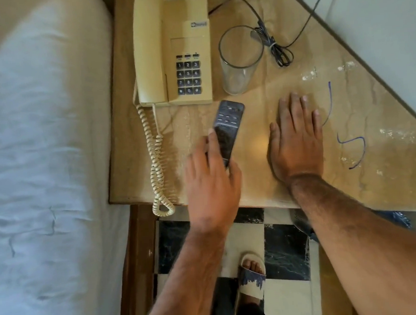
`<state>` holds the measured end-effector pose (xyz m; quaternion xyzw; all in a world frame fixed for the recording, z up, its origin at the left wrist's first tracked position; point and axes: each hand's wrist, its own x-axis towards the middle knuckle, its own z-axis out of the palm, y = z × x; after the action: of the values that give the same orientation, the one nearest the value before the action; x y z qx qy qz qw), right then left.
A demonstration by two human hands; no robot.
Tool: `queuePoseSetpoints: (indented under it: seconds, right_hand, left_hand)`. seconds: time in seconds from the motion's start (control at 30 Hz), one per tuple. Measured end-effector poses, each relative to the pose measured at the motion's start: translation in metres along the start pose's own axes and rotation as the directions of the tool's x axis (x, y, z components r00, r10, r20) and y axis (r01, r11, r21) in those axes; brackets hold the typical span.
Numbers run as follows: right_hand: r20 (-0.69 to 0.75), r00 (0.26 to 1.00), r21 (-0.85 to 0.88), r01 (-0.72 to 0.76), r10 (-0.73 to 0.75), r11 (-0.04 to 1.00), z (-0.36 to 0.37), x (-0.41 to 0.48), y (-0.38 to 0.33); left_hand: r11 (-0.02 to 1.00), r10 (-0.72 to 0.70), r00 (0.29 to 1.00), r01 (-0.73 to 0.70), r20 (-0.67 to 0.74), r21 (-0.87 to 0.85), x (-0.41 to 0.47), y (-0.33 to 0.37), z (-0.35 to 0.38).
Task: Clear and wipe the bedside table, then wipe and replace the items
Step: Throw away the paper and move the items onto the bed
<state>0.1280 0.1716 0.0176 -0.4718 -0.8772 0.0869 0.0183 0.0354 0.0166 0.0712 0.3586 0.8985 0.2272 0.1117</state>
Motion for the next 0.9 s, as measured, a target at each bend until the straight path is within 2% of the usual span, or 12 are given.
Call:
queuePoseSetpoints:
  seconds: [0.07, 0.13, 0.2, 0.3, 0.37, 0.5, 0.53, 0.6, 0.67, 0.73, 0.8, 0.9]
  right_hand:
    - [-0.008, 1.0, -0.002, 0.011, -0.011, 1.0, 0.0, -0.001, 0.001]
    - [-0.019, 1.0, 0.002, 0.023, -0.023, 1.0, 0.001, 0.0, 0.002]
    - [-0.015, 1.0, 0.015, 0.023, -0.023, 1.0, 0.0, -0.001, 0.0]
    - [-0.014, 1.0, 0.008, 0.02, -0.02, 1.0, -0.002, 0.0, 0.001]
    - [-0.024, 0.999, 0.008, 0.023, -0.023, 1.0, -0.002, -0.001, 0.0]
    - [-0.027, 0.999, 0.02, 0.019, -0.019, 1.0, -0.001, 0.0, -0.001]
    - [-0.023, 1.0, 0.021, 0.016, -0.015, 1.0, -0.001, 0.0, -0.002]
    - [-0.003, 1.0, 0.019, 0.001, -0.001, 1.0, -0.003, 0.0, -0.001]
    - [0.013, 1.0, 0.017, 0.004, -0.004, 1.0, -0.004, 0.0, -0.006]
    - [0.017, 1.0, -0.013, -0.009, 0.009, 1.0, -0.004, 0.0, -0.002]
    - [0.029, 1.0, -0.013, -0.007, 0.007, 1.0, -0.003, 0.001, 0.0]
    - [0.037, 0.999, -0.019, -0.022, 0.022, 1.0, -0.002, 0.001, -0.001]
  left_hand:
    - [0.997, -0.08, 0.98, 0.079, -0.184, -0.01, 0.016, -0.034, -0.03]
    - [0.985, -0.159, 0.918, 0.172, -0.364, 0.001, 0.046, -0.079, -0.064]
    - [0.962, -0.198, 0.859, 0.262, -0.472, 0.073, 0.078, -0.127, -0.1]
    - [0.863, -0.261, 0.828, 0.43, -0.496, 0.265, 0.109, -0.194, -0.139]
    - [0.789, -0.346, 0.825, 0.513, -0.447, 0.337, 0.118, -0.229, -0.154]
    - [0.755, -0.503, 0.799, 0.591, -0.328, 0.283, 0.122, -0.253, -0.158]
    - [0.764, -0.485, 0.801, 0.584, -0.352, 0.275, 0.119, -0.251, -0.156]
    - [0.849, -0.338, 0.837, 0.468, -0.43, 0.244, 0.109, -0.23, -0.147]
    - [0.968, -0.118, 0.882, 0.205, -0.456, 0.145, 0.097, -0.192, -0.133]
    - [0.999, 0.033, 0.932, -0.039, -0.362, -0.009, 0.089, -0.135, -0.102]
    - [0.981, 0.029, 0.979, -0.066, -0.2, -0.18, 0.085, -0.077, -0.069]
    - [0.884, -0.137, 0.991, 0.115, -0.016, -0.454, 0.094, -0.004, -0.025]
